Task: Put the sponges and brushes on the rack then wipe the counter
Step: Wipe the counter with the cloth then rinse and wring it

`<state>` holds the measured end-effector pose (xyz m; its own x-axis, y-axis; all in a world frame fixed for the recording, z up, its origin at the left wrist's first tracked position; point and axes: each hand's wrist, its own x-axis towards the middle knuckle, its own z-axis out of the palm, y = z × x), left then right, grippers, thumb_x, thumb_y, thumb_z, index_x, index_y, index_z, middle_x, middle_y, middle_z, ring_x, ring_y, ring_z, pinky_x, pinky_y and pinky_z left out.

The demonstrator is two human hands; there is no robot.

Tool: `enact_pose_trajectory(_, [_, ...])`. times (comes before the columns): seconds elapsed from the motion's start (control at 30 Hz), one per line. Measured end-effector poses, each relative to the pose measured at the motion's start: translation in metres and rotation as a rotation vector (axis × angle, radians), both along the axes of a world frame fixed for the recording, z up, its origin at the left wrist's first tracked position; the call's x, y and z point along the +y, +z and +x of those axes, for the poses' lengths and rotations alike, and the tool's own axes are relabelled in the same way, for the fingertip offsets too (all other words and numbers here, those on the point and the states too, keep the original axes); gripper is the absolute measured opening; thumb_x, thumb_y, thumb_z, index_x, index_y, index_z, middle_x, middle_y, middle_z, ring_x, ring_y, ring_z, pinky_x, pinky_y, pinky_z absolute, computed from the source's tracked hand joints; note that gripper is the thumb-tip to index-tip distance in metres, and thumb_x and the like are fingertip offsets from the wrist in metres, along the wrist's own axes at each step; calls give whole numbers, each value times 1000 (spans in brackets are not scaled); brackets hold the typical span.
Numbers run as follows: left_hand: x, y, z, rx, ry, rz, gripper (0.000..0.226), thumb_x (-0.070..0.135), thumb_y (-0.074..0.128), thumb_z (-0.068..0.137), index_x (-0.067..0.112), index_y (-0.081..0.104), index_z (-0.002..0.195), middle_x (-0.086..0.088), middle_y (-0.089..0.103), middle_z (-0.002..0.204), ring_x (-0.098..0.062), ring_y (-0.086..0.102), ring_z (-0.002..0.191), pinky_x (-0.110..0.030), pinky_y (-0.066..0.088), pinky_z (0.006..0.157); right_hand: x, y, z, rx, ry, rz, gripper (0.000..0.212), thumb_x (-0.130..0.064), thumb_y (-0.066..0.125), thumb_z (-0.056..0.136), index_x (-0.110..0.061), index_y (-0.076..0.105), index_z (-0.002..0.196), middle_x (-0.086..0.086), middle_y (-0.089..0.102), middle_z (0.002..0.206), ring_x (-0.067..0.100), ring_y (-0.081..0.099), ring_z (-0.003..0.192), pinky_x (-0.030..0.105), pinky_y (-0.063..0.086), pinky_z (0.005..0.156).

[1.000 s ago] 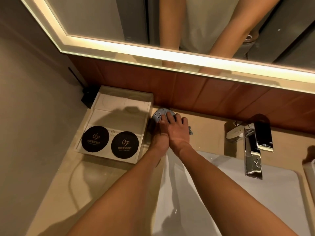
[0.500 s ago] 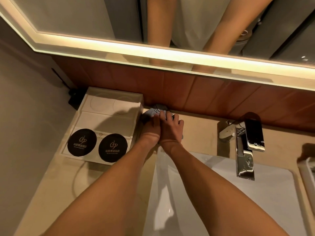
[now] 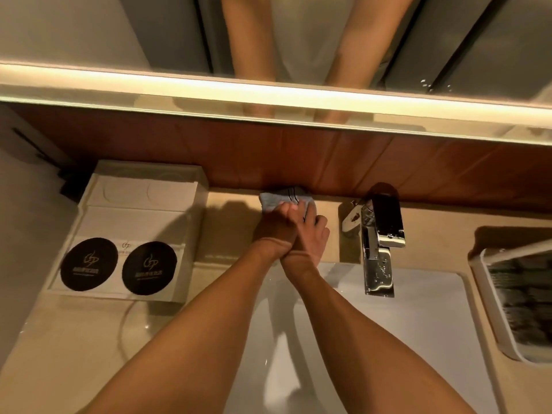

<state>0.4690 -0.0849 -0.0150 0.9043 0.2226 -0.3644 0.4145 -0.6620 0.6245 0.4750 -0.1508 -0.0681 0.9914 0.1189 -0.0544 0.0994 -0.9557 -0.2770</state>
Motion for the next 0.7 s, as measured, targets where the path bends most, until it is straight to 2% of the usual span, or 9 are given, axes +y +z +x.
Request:
enact_pose_trajectory(0.1, [-11, 1, 5, -8, -81, -6, 42, 30, 26, 111, 16, 45, 145, -9, 51, 144, -26, 47, 132, -34, 32, 111, -14, 0, 1, -53, -97, 23, 53, -38, 50, 100, -19, 42, 149, 13, 40, 154, 37, 47, 119, 42, 39, 92])
enact_pose_trajectory(0.17, [-19, -1, 8, -21, -172, 14, 46, 34, 25, 110, 16, 42, 149, -7, 47, 149, -25, 42, 136, -33, 27, 115, -26, -2, 4, -59, -82, -23, 48, -32, 49, 103, -17, 45, 148, 19, 41, 153, 43, 49, 122, 45, 42, 93])
enact_pose_trajectory(0.27, [-24, -7, 11, -91, -208, -6, 50, 37, 24, 104, 15, 53, 139, -7, 54, 140, -23, 46, 132, -33, 27, 114, -30, 7, 6, -148, -41, -58, 43, -18, 38, 98, -8, 62, 132, 25, 57, 136, 45, 58, 116, 45, 49, 89])
enact_pose_trajectory(0.37, [-25, -10, 14, -163, -84, -146, 31, 25, 38, 109, 12, 64, 118, -9, 64, 121, -24, 55, 117, -36, 34, 109, -27, 10, 3, -167, -68, -83, 47, -18, 27, 101, -7, 54, 138, 20, 51, 145, 39, 48, 131, 44, 39, 103])
enact_pose_trajectory(0.43, [-28, -13, 13, -183, -136, -104, 33, 27, 39, 108, 11, 63, 123, -9, 63, 117, -24, 53, 117, -39, 32, 111, -30, 12, -2, -166, -65, -107, 46, -19, 29, 103, -6, 45, 145, 20, 43, 152, 37, 41, 138, 42, 32, 110])
enact_pose_trajectory(0.5, [-26, -23, 11, -183, -276, 23, 48, 38, 32, 105, 17, 54, 141, -4, 60, 126, -22, 49, 127, -44, 26, 117, -34, 7, -6, -189, -76, -111, 46, -20, 30, 105, -6, 42, 147, 20, 41, 154, 37, 39, 140, 42, 31, 113])
enact_pose_trajectory(0.57, [-25, -28, 7, -136, -375, 107, 54, 40, 29, 103, 21, 41, 153, -2, 52, 142, -20, 40, 139, -42, 19, 122, -37, 7, -11, -134, -97, 29, 44, -19, 34, 105, -5, 44, 146, 21, 43, 152, 37, 43, 137, 43, 34, 112])
enact_pose_trajectory(0.63, [-30, -22, 1, -95, -374, 140, 49, 32, 28, 108, 21, 35, 155, -1, 42, 155, -19, 33, 146, -36, 17, 122, -44, 12, -20, -72, -83, 161, 43, -17, 40, 102, -4, 48, 143, 22, 47, 149, 39, 47, 134, 45, 39, 110])
enact_pose_trajectory(0.7, [-39, -13, -8, -78, -326, 149, 46, 29, 25, 111, 23, 34, 156, 2, 37, 160, -17, 32, 146, -30, 19, 120, -55, 7, -24, -11, -47, 242, 48, -13, 45, 100, -2, 44, 146, 24, 44, 151, 41, 43, 138, 47, 37, 112])
